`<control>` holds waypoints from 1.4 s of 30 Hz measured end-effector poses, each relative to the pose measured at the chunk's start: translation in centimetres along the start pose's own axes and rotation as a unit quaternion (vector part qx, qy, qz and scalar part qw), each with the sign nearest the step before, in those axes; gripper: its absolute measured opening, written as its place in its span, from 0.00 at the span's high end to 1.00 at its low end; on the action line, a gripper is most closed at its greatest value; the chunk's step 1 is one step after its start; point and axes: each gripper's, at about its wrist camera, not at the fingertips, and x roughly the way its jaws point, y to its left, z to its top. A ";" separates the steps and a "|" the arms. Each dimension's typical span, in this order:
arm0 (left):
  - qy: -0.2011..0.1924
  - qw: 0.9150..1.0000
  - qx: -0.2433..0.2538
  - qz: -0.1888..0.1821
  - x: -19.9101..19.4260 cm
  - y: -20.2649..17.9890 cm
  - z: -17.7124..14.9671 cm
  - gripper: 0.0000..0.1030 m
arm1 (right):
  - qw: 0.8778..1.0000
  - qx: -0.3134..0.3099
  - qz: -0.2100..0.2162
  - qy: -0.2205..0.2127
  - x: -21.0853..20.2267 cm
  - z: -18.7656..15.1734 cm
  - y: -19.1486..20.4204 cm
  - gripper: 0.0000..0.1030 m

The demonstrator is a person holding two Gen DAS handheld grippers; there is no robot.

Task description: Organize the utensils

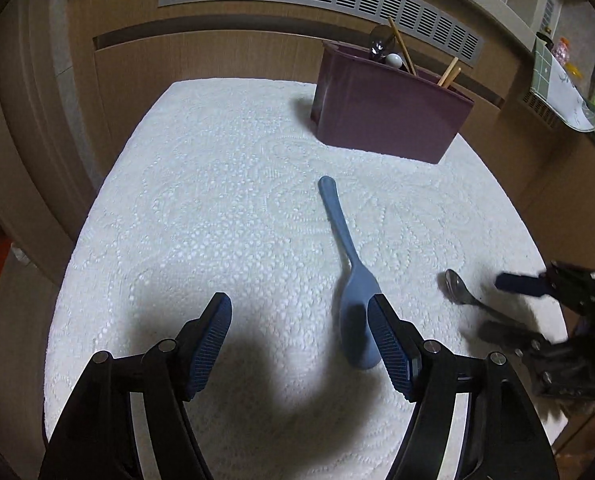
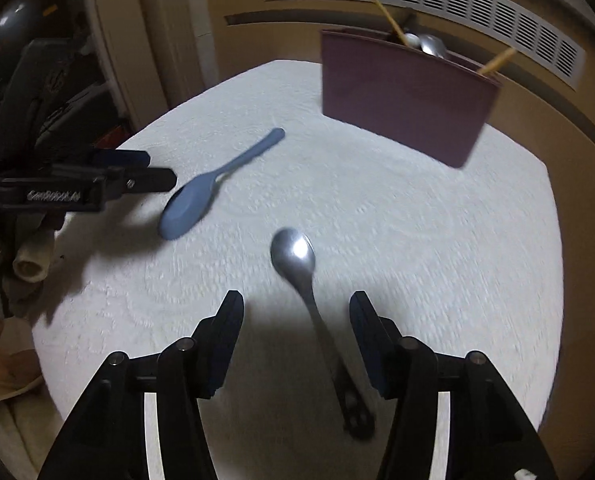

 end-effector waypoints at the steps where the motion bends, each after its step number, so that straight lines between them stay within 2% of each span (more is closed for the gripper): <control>1: 0.002 1.000 0.001 -0.001 0.0 0.0 -0.1 0.31 | 1.000 -0.009 -0.001 0.000 0.7 0.7 0.2 0.49; 3: 0.007 1.000 0.006 -0.008 0.0 -0.2 -0.2 0.31 | 1.000 -0.017 -0.001 0.007 2.2 1.7 0.1 0.50; 7: 0.021 0.999 0.019 -0.022 0.5 -1.3 -0.6 0.31 | 1.000 -0.007 -0.007 0.012 3.6 2.8 -0.2 0.75; 11: 0.035 0.998 0.038 -0.033 1.4 -3.0 -0.7 0.31 | 1.000 0.023 -0.018 0.006 2.4 2.5 -1.2 0.75; 16: 0.052 0.997 0.043 -0.046 1.9 -4.5 -0.5 0.30 | 0.995 0.091 -0.032 -0.011 -0.2 0.7 -4.0 0.75; 20: 0.075 0.992 0.036 -0.100 2.0 -5.9 -0.2 0.25 | 0.990 0.131 -0.044 -0.027 -1.6 -0.4 -5.8 0.75; 22: 0.096 0.983 0.031 -0.155 2.3 -7.0 0.4 0.25 | 0.988 0.145 -0.051 -0.031 -2.1 -0.7 -6.7 0.75; 23: 0.101 0.980 0.034 -0.171 2.2 -7.6 0.8 0.25 | 0.987 0.150 -0.055 -0.031 -2.2 -0.9 -7.1 0.75; 24: 0.097 0.979 0.042 -0.176 1.9 -8.0 1.4 0.25 | 0.986 0.153 -0.060 -0.031 -2.2 -0.9 -7.2 0.75; 28: 0.058 0.982 0.084 -0.158 1.1 -8.7 5.2 0.25 | 0.984 0.163 -0.067 -0.027 -2.6 -1.9 -7.6 0.75; 30: 0.064 0.983 0.075 -0.155 2.6 -8.1 7.7 0.34 | 0.984 0.165 -0.065 -0.024 -2.6 -2.4 -7.4 0.75; 31: 0.073 0.983 0.069 -0.155 3.7 -7.8 8.8 0.45 | 0.984 0.165 -0.064 -0.023 -2.7 -2.6 -7.3 0.75; 32: 0.082 0.982 0.065 -0.157 4.8 -7.5 9.8 0.52 | 0.984 0.166 -0.064 -0.022 -2.7 -2.7 -7.0 0.75; 33: 0.090 0.981 0.062 -0.159 5.7 -7.3 10.5 0.53 | 0.984 0.165 -0.064 -0.021 -2.6 -2.9 -6.9 0.75; 35: 0.112 0.980 0.060 -0.153 8.1 -6.8 11.5 0.62 | 0.984 0.163 -0.067 -0.017 -2.3 -3.0 -6.5 0.75; 38: 0.145 0.979 0.056 -0.130 9.9 -5.4 11.0 0.63 | 0.984 0.165 -0.072 -0.011 -2.2 -3.4 -6.3 0.75; 42: 0.149 0.979 0.057 -0.128 7.6 -2.7 8.7 0.65 | 0.982 0.170 -0.077 -0.009 -2.4 -3.7 -6.6 0.75</control>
